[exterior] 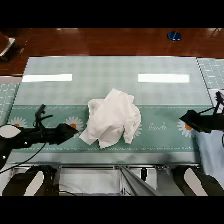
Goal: Fold the shirts.
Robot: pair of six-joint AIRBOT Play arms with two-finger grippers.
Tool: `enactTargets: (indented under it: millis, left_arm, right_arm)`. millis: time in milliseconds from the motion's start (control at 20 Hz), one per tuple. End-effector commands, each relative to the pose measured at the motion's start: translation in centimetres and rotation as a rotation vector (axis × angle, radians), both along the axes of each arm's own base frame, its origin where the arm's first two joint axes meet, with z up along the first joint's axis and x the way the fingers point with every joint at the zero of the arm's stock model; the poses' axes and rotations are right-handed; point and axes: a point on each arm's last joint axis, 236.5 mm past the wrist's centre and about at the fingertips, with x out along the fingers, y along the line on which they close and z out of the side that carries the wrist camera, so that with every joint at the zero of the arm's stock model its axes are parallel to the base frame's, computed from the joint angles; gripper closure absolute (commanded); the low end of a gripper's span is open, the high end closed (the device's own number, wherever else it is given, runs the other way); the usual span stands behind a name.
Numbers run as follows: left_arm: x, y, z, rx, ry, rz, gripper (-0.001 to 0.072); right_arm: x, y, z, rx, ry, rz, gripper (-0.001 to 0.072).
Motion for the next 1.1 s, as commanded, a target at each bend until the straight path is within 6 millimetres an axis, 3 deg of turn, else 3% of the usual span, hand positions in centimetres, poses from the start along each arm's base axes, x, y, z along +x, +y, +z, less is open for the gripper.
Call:
enactTargets:
  millis: [0,150,350,400,450,500,700,900,1050]
  left_arm:
    - [-2.2,-1.9,-2.1,-0.041,0.050,-0.013,0.0200]
    - [-2.0,-3.0,-3.7,-0.009,0.071,-0.007,0.0200]
    - [1.7,-4.6,-4.7,0.020,-0.022,0.114,0.0209]
    - [2.5,-4.6,-4.8,0.042,-0.050,0.136,0.0288]
    - [3.1,-4.8,-4.7,0.058,-0.078,0.135,0.0509]
    - [3.5,-5.0,-4.3,0.062,-0.104,0.124,0.0673]
    - [4.9,-5.5,-2.8,0.058,-0.174,0.095,0.0682]
    - [5.0,-5.6,-2.6,0.055,-0.178,0.095,0.0682]
    - [4.9,-5.7,-2.6,0.052,-0.175,0.090,0.0682]
  right_arm:
    - [-1.3,3.9,-2.0,0.067,0.024,0.074,0.0304]
    - [-1.0,6.0,-2.0,0.061,0.014,0.136,0.0304]
    - [-1.5,8.9,-2.6,0.071,0.041,0.220,0.0304]
    - [-2.1,9.8,-3.1,0.082,0.075,0.244,0.0304]
    - [-2.7,10.7,-3.6,0.094,0.108,0.269,0.0304]
    - [-3.1,11.8,-3.9,0.112,0.127,0.291,0.0304]
    - [-3.8,16.5,-4.1,0.200,0.145,0.354,0.0304]
    - [-4.8,21.8,-3.4,0.316,0.134,0.418,0.0304]
    - [-4.9,24.1,-3.0,0.330,0.094,0.446,0.0304]
